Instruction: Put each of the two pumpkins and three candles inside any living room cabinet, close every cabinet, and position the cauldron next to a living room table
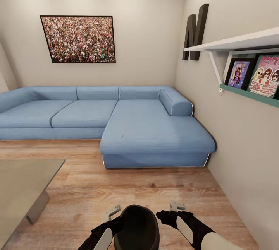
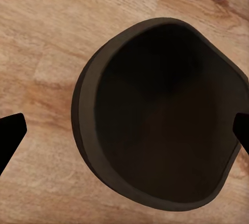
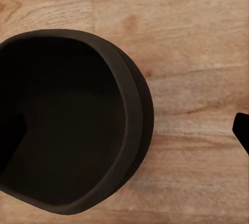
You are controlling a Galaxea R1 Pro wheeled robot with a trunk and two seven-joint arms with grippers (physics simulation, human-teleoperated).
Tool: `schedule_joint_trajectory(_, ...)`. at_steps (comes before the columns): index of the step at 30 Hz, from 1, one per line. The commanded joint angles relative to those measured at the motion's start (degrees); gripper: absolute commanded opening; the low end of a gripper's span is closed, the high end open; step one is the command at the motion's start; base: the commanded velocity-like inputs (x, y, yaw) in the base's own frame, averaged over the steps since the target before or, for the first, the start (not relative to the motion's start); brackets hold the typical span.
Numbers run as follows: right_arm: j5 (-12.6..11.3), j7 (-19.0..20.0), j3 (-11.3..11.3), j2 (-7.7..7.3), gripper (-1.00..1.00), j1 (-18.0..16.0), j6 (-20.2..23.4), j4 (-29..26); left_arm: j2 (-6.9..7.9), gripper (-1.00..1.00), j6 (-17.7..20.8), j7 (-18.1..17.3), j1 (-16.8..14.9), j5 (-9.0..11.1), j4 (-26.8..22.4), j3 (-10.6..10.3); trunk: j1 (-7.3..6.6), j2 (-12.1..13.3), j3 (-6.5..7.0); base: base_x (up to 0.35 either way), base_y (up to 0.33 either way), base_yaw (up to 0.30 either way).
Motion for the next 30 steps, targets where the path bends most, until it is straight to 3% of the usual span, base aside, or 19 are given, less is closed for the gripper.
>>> schedule_joint_trajectory(1, -0.1, 0.1, 0.2, -0.01, 1.00, 0.0, 0.2, -0.1, 0.04, 1.00, 0.1, 0.5, 0.0, 0.5, -0.1, -0.2, 0.22, -0.4, -0.24, 0.000, 0.000, 0.000)
schedule_joint_trajectory(12, 0.0, 0.2, 0.4, 0.01, 1.00, 0.0, 0.1, -0.6, 0.04, 1.00, 0.1, 0.5, 0.0, 0.5, -0.1, -0.2, 2.63, -4.9, -2.22, 0.000, 0.000, 0.000)
schedule_joint_trajectory(16, 0.0, 1.9, 0.5, 0.02, 1.00, 0.0, 0.0, -0.6, 0.04, 1.00, 0.1, 0.5, 0.0, 0.5, -0.1, -0.2, 3.51, -6.5, -2.93, 0.000, 0.000, 0.000)
schedule_joint_trajectory(21, 0.2, 2.9, 2.8, 0.03, 1.00, 0.0, -0.2, -0.5, 0.04, 1.00, 0.1, 0.5, 0.0, 0.5, -0.1, -0.2, 4.61, -8.5, -3.83, 0.000, 0.000, 0.000)
schedule_joint_trajectory(30, 0.2, 3.3, 3.5, -0.01, 1.00, 0.0, -0.4, -0.5, 0.04, 1.00, 0.1, 0.5, 0.0, 0.5, -0.1, -0.2, 6.59, -12.1, -5.45, 0.000, 0.000, 0.000)
